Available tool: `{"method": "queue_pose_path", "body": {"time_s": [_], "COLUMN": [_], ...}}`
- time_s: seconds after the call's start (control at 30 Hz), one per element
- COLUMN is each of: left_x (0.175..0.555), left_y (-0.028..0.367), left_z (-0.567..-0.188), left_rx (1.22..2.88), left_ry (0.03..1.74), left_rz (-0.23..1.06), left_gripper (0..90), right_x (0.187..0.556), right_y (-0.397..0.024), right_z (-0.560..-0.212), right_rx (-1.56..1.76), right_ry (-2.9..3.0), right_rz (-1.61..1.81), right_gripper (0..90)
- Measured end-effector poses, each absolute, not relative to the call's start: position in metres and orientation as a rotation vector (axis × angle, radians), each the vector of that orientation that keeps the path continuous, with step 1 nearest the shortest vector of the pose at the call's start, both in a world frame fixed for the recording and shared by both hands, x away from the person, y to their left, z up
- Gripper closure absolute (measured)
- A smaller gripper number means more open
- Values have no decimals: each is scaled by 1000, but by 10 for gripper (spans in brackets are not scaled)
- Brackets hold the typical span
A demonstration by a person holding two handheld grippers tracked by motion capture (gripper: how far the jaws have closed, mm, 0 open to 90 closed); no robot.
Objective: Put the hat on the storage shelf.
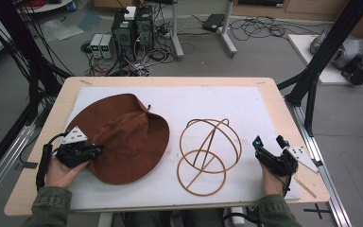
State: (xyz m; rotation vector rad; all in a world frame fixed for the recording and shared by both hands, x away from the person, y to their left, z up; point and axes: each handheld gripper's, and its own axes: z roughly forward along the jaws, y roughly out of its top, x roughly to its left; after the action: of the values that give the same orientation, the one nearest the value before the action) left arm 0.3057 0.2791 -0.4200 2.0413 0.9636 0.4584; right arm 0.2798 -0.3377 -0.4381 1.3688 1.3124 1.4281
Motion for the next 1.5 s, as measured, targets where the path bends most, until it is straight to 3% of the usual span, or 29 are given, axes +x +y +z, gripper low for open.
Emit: {"method": "queue_pose_path", "body": {"time_s": [0.4,0.57,1.17,1.5], "left_x": [295,289,284,285], "left_y": [275,271,240,220], "left_z": [-408,-396,-310,-274], "left_rx": [1889,1831,1686,1567], "left_ry": [889,858,659,524], "left_rz": [500,581,659,637], "left_gripper": [884,884,882,882], "right_x": [280,280,280,280], "right_y": [-338,-339,-338,-339], "right_z": [-439,-439,-438,-439], "right_rx": [1375,1380,1382,1378], "right_ry": [1311,1307,1306,1305], "right_rz": [1430,1430,1439,1442], "right_gripper": [110,110,111,110]}}
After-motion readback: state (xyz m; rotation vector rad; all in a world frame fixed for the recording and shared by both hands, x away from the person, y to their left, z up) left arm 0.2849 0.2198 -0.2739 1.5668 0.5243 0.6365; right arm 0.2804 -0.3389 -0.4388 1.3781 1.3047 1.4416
